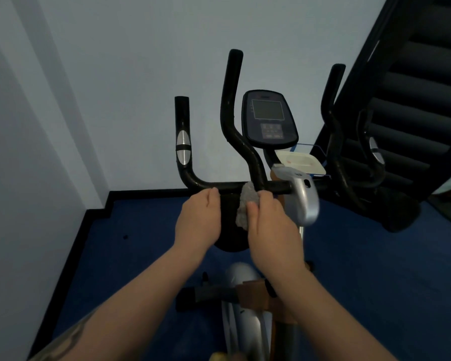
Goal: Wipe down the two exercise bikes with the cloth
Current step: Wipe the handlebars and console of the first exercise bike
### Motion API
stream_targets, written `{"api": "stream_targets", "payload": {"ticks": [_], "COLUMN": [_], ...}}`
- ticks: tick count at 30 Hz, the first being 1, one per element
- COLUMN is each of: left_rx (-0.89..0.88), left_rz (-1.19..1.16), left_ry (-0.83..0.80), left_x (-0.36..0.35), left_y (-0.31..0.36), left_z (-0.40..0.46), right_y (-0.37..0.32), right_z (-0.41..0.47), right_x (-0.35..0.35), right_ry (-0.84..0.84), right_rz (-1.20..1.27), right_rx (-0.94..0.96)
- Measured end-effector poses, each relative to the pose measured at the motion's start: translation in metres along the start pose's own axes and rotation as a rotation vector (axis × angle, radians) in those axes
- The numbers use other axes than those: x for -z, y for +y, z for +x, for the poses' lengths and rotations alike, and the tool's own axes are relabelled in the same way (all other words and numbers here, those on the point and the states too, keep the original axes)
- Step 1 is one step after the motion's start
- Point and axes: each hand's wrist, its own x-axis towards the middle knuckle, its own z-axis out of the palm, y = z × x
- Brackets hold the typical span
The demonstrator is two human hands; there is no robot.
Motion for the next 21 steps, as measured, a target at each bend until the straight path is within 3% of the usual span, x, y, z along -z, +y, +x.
{"api": "stream_targets", "payload": {"ticks": [4,9,11,16,21], "left_rx": [0.004,0.009,0.001,-0.010,0.032], "left_rz": [0.002,0.001,0.002,0.008,-0.069], "left_ry": [-0.007,-0.009,-0.010,-0.021,-0.018], "left_x": [0.001,0.001,0.000,0.002,0.000], "left_y": [0.002,-0.001,0.000,0.000,-0.002], "left_z": [0.001,0.000,-0.001,0.001,0.000], "right_y": [-0.005,-0.005,0.000,0.001,-0.002], "right_z": [0.034,0.005,-0.010,0.021,-0.001], "right_x": [0.000,-0.011,-0.009,-0.007,-0.012], "right_ry": [-0.113,0.060,0.047,-0.020,0.054], "right_rz": [-0.138,0.076,0.102,-0.197,0.061], "right_rx": [0.030,-0.026,-0.026,0.025,-0.070]}}
